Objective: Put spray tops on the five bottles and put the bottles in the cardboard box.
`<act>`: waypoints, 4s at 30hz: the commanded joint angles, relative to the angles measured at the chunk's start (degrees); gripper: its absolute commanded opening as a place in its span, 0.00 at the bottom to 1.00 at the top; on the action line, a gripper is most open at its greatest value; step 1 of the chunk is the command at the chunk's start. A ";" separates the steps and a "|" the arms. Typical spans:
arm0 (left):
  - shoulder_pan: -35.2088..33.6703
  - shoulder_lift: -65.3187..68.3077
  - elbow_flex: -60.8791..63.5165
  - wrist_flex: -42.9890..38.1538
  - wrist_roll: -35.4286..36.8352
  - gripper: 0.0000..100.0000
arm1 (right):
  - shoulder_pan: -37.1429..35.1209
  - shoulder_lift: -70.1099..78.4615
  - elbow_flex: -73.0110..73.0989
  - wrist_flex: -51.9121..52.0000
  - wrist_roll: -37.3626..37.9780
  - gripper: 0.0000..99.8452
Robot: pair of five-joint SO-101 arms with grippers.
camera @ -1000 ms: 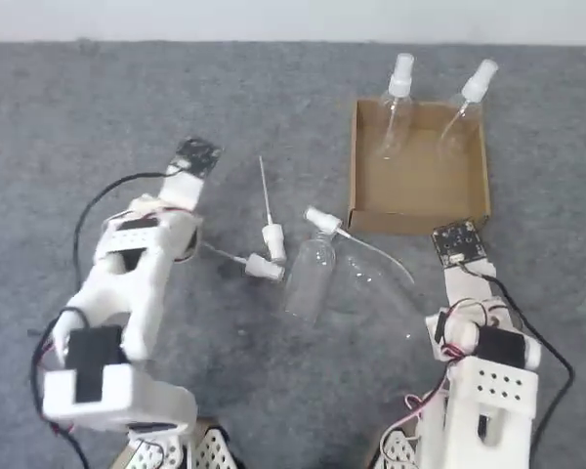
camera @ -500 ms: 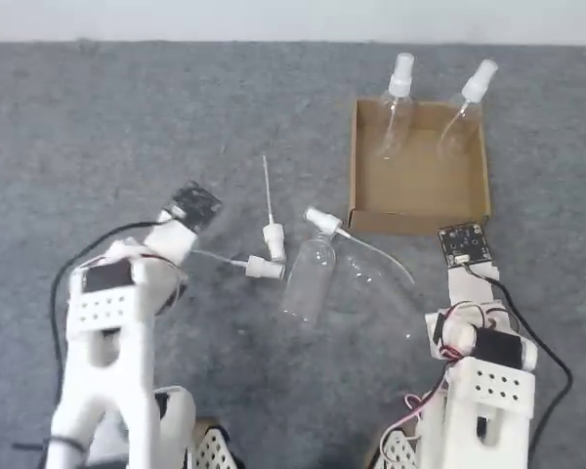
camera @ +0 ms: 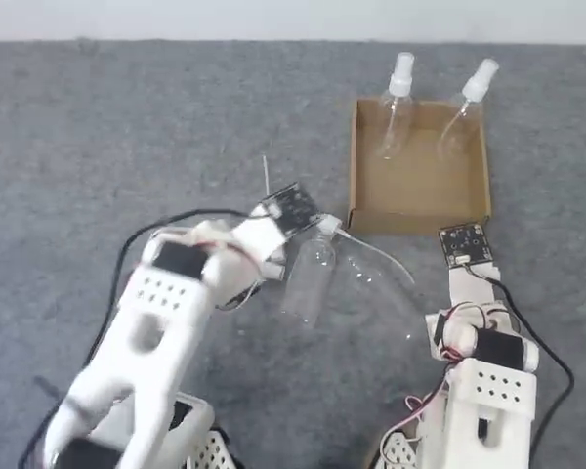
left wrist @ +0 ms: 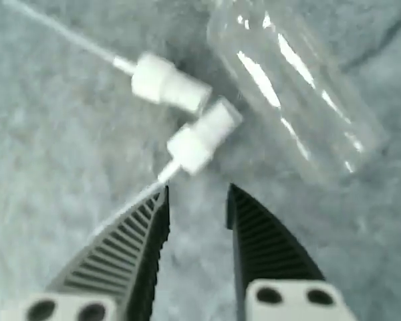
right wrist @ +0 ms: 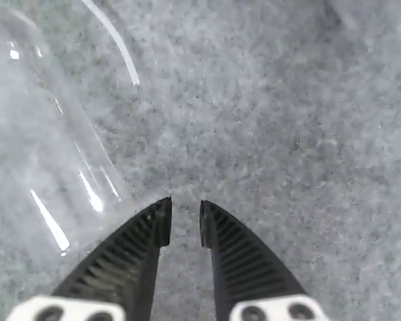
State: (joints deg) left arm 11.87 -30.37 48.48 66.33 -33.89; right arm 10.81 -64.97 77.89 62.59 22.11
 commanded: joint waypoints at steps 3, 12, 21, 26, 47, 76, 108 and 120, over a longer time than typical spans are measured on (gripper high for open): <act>1.05 18.55 -7.60 -11.69 -5.45 0.19 | 0.66 0.48 -0.35 -0.92 -0.62 0.03; -1.14 32.88 -11.65 -18.73 -6.33 0.19 | 0.66 0.48 -0.35 -0.84 -0.62 0.03; -3.87 29.63 -6.46 -18.37 -6.07 0.04 | 0.66 0.48 -0.35 -0.84 -0.62 0.03; -5.63 20.92 1.01 -17.93 -5.98 0.04 | 0.66 0.48 -0.35 -0.84 -0.62 0.03; -19.34 21.01 -7.78 -5.27 19.43 0.01 | 0.75 0.48 -0.26 -0.75 -0.62 0.03; -19.52 21.10 -10.33 -9.05 28.48 0.16 | 3.12 0.48 0.53 -1.19 -0.35 0.03; -19.25 31.74 -20.26 -5.19 20.66 0.01 | 3.12 0.48 0.53 -1.19 -0.26 0.03; -12.66 29.89 -19.47 -9.41 26.64 0.01 | 3.12 0.48 0.88 -2.59 -0.44 0.03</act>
State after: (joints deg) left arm -3.52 -2.59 30.81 61.58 -11.30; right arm 13.27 -64.97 78.95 61.01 22.11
